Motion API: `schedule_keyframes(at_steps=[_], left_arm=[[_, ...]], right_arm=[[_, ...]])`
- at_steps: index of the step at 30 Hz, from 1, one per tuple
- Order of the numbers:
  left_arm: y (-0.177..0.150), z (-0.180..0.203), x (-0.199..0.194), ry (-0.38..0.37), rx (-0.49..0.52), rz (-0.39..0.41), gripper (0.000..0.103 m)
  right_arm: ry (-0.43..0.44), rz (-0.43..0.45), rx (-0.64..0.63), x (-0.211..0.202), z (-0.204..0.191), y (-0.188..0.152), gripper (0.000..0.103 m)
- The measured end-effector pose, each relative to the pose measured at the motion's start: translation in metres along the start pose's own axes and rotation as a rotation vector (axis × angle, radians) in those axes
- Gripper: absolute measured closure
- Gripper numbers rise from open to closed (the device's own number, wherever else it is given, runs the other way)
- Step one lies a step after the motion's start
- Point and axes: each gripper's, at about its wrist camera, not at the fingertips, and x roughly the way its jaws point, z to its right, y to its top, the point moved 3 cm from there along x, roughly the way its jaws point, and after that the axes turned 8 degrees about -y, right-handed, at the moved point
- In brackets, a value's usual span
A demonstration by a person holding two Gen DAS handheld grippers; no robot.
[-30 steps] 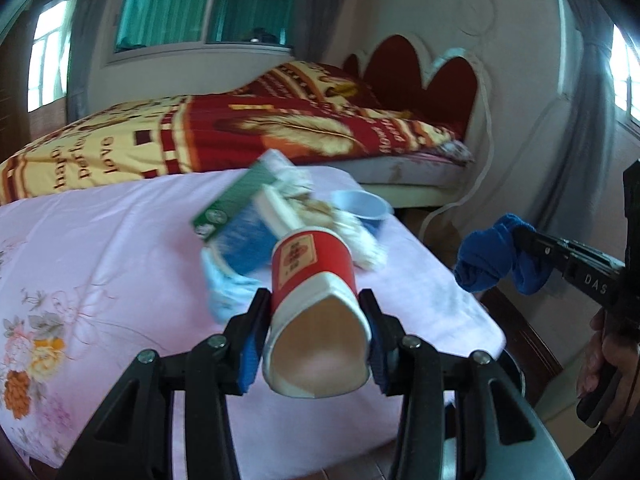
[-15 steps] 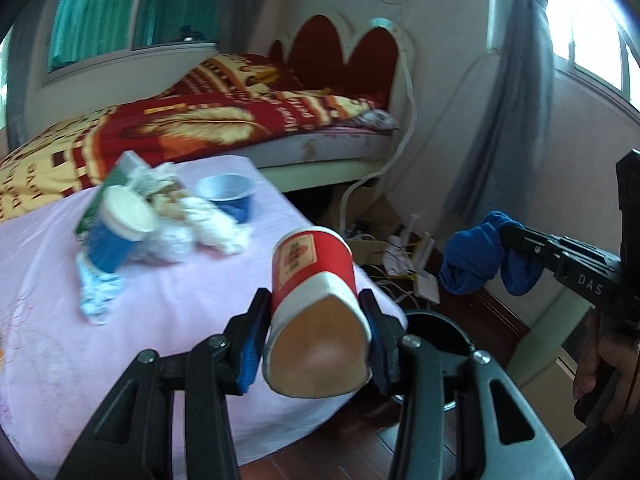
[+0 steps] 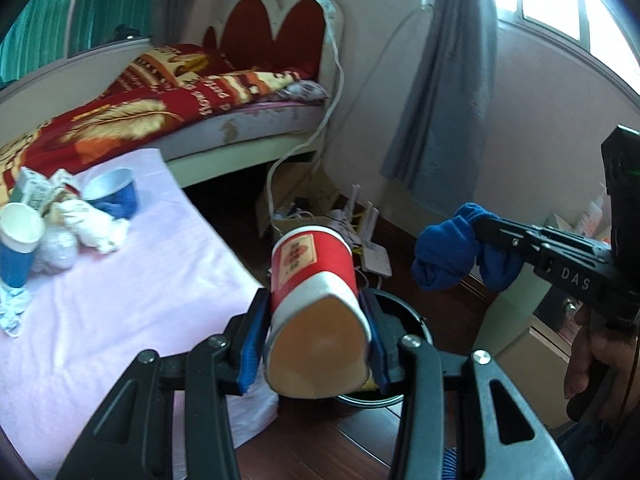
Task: Collect trash
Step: 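Carry the red cup and blue cloth over the black bucket with both tools, then open both tools to drop the cup and cloth into the bucket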
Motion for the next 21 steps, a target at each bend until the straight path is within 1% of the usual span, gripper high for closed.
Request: schedule_keyframes(at_steps=[7,10,17,21], left_arm=[[-0.005,0.024,0.024,-0.039,0.036,-0.048,0.058],[-0.011,0.031,0.038,-0.057,0.050,-0.085,0.058],[-0.031,0.038,0.072,-0.080,0.058,-0.175,0.058],[-0.040,0.034,0.091,-0.078,0.044,-0.218,0.058]], right_arm=[[-0.025,-0.046,0.027,0.005,0.026,-0.019,0.097],[-0.021,-0.071,0.047,0.011,0.037,-0.027,0.097],[0.004,-0.149,0.091,0.032,0.057,-0.055,0.097],[0.016,-0.202,0.092,0.055,0.061,-0.073,0.097]])
